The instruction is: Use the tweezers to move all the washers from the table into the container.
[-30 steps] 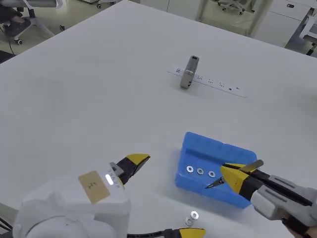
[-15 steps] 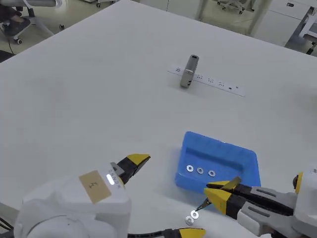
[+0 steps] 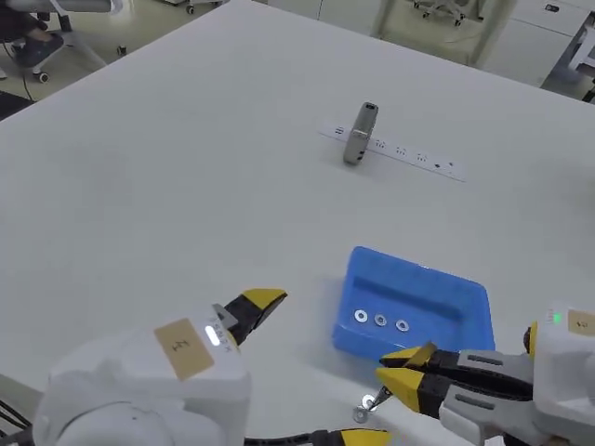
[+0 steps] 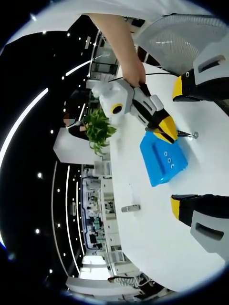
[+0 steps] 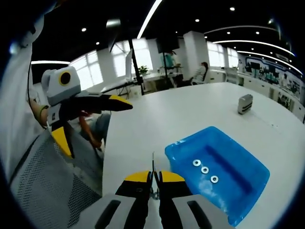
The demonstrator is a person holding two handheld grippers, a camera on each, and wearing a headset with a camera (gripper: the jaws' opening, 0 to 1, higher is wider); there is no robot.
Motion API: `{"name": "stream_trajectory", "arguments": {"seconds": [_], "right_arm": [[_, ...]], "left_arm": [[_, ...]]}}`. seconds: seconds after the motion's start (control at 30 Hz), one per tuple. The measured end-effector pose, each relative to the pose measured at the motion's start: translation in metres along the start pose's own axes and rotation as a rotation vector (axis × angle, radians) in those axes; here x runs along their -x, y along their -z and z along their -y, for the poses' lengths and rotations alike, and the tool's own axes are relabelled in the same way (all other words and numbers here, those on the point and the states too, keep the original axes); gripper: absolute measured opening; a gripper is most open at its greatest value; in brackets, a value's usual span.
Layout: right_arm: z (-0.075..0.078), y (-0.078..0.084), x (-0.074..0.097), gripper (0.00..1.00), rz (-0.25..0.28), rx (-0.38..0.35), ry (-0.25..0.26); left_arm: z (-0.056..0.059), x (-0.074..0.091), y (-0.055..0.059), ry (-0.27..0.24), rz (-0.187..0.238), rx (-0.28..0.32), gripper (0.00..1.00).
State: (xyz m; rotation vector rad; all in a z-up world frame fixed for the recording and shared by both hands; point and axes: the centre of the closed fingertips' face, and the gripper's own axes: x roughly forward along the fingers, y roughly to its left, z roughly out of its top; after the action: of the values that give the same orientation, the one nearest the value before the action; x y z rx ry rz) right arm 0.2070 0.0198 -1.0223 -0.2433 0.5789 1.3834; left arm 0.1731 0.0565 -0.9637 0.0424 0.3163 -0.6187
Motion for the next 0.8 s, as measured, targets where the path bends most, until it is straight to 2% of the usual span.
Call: {"name": "stream_trajectory", "arguments": {"seconds": [0.23, 0.37, 0.43, 0.53, 0.6, 0.63, 0.8], "right_arm": [[-0.002, 0.000, -0.001, 0.03, -0.004, 0.019, -0.015], [-0.009, 0.001, -0.002, 0.03, -0.025, 0.058, -0.038], [-0.012, 0.004, -0.002, 0.03, -0.051, 0.090, -0.047], [-0.016, 0.004, -0.004, 0.03, -0.046, 0.090, -0.057], [-0.020, 0.004, -0.005, 0.03, -0.051, 0.118, -0.063], [-0.020, 0.004, -0.006, 0.03, -0.057, 0.159, -0.058], [-0.022, 0.004, -0.008, 0.02, -0.039, 0.163, -0.025]], "left_arm": [[0.002, -0.001, 0.001, 0.008, -0.005, -0.004, 0.81], [0.003, -0.001, 0.002, 0.012, -0.012, -0.007, 0.81], [0.003, -0.001, 0.002, 0.015, -0.013, -0.009, 0.81], [0.004, -0.001, 0.003, 0.018, -0.015, -0.012, 0.81], [0.004, -0.001, 0.002, 0.021, -0.015, -0.013, 0.81], [0.004, -0.001, 0.002, 0.021, -0.015, -0.015, 0.81], [0.003, -0.001, 0.002, 0.018, -0.013, -0.010, 0.81]]}}
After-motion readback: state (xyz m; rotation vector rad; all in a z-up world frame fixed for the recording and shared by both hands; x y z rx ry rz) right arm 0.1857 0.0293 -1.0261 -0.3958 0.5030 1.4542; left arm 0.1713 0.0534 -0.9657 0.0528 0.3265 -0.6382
